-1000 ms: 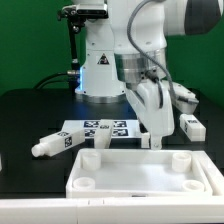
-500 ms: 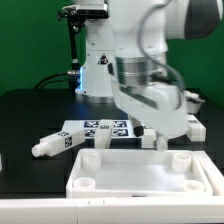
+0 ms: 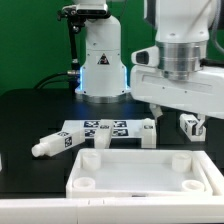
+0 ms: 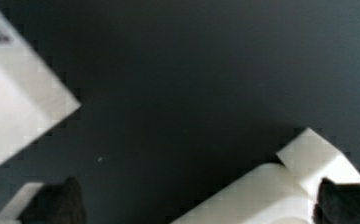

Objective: Assemble desk

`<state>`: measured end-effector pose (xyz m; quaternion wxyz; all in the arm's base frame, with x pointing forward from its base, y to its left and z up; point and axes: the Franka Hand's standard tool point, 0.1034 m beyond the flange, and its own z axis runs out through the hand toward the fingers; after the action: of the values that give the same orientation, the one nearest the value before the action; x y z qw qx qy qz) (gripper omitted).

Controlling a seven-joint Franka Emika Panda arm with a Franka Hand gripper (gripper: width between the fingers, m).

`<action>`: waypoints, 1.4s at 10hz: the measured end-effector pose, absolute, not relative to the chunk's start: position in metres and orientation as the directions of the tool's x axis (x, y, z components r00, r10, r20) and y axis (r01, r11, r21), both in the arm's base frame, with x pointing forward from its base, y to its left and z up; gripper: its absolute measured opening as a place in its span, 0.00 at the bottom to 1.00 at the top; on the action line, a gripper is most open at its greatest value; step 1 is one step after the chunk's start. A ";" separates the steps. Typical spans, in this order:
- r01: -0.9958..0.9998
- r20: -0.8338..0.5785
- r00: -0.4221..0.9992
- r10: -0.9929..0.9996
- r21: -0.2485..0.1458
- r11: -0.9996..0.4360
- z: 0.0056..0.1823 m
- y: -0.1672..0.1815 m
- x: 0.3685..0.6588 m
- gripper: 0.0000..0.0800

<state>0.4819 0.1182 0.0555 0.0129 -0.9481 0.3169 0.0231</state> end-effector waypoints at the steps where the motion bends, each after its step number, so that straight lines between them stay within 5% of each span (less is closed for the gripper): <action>1: -0.554 -0.051 0.832 -0.553 -0.013 -0.832 0.056 0.119 0.482 0.81; 3: -0.439 -0.047 0.898 -0.438 -0.020 -0.898 0.055 0.120 0.482 0.81; 6: -0.099 -0.003 0.995 -0.099 0.022 -0.995 0.046 0.171 0.452 0.81; 10: -0.081 -0.023 0.996 -0.081 0.027 -0.996 0.046 0.167 0.452 0.81; 14: -0.159 -0.338 0.928 -0.160 0.029 -0.987 0.051 0.167 0.430 0.81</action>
Offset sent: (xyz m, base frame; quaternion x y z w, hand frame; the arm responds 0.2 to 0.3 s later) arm -0.0213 0.0464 -0.0009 -0.0231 0.1537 -0.3775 0.9129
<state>0.4299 0.1667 0.0508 -0.0004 -0.9817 0.0812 0.1720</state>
